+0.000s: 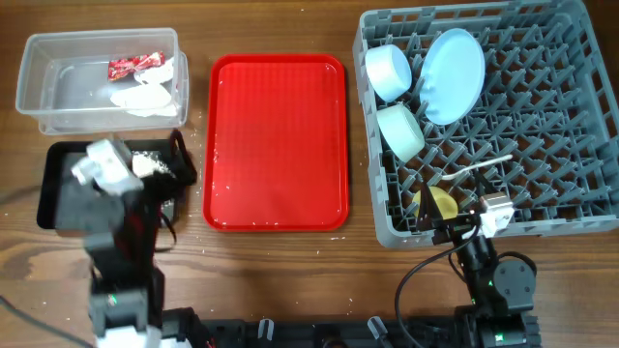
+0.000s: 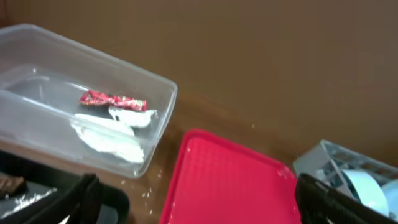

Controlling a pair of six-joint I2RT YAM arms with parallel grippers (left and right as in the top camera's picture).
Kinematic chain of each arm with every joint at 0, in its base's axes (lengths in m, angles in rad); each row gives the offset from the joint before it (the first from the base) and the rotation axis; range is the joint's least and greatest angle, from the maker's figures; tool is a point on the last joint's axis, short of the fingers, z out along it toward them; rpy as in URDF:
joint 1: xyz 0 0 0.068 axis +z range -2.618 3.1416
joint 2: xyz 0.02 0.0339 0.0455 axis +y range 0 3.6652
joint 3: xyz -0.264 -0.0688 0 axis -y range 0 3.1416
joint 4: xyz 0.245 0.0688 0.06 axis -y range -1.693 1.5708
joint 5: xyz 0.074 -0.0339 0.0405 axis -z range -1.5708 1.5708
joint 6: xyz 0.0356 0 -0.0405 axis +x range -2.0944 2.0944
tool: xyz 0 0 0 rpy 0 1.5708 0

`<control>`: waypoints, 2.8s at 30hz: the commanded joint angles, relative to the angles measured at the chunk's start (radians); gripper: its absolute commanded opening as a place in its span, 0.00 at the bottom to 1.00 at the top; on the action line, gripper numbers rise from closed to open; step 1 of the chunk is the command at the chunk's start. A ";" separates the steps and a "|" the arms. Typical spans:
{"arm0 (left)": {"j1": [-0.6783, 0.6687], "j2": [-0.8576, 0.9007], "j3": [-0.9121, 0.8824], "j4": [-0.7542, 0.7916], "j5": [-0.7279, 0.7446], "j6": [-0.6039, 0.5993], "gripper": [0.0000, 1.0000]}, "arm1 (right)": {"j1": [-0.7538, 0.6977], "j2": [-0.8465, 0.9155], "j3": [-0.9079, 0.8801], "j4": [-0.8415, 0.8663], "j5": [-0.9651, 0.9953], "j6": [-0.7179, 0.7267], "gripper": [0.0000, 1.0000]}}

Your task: Sort waste into correct bins and load items into the dishwasher rack

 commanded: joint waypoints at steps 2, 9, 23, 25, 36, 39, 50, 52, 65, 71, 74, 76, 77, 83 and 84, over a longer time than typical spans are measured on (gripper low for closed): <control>-0.026 -0.252 -0.260 0.115 -0.003 0.005 1.00 | -0.004 -0.011 -0.005 0.005 -0.010 -0.018 1.00; -0.051 -0.480 -0.407 0.131 -0.007 0.005 1.00 | -0.004 -0.011 -0.005 0.005 -0.010 -0.018 1.00; -0.051 -0.592 -0.446 -0.013 -0.010 0.001 1.00 | -0.004 -0.011 -0.005 0.005 -0.010 -0.018 1.00; -0.051 -0.592 -0.446 -0.013 -0.011 0.001 1.00 | -0.004 -0.011 -0.005 0.005 -0.010 -0.018 1.00; -0.051 -0.592 -0.446 -0.012 -0.011 0.001 1.00 | -0.004 -0.011 -0.005 0.005 -0.010 -0.018 1.00; -0.051 -0.592 -0.446 -0.012 -0.011 0.001 1.00 | -0.004 -0.011 -0.005 0.005 -0.010 -0.018 1.00; -0.051 -0.592 -0.446 -0.012 -0.011 0.001 1.00 | -0.004 -0.011 -0.005 0.005 -0.010 -0.018 1.00; -0.051 -0.592 -0.446 -0.012 -0.011 0.001 1.00 | -0.004 -0.011 -0.005 0.005 -0.010 -0.018 1.00; -0.051 -0.592 -0.446 -0.012 -0.011 0.001 1.00 | -0.004 -0.011 -0.005 0.005 -0.010 -0.018 1.00; -0.051 -0.592 -0.446 -0.012 -0.011 0.001 1.00 | -0.004 -0.011 -0.005 0.005 -0.010 -0.018 1.00; -0.051 -0.592 -0.446 -0.012 -0.011 0.001 1.00 | -0.004 -0.011 -0.005 0.005 -0.010 -0.018 1.00; -0.051 -0.592 -0.446 -0.012 -0.011 0.001 1.00 | -0.004 -0.011 -0.005 0.005 -0.010 -0.018 1.00; -0.051 -0.592 -0.446 -0.012 -0.011 0.001 1.00 | -0.004 -0.011 -0.005 0.005 -0.010 -0.018 1.00; -0.051 -0.592 -0.446 -0.012 -0.011 0.001 1.00 | -0.004 -0.011 -0.005 0.005 -0.010 -0.018 1.00; -0.051 -0.592 -0.446 -0.012 -0.011 0.001 1.00 | -0.004 -0.011 -0.005 0.005 -0.010 -0.018 1.00</control>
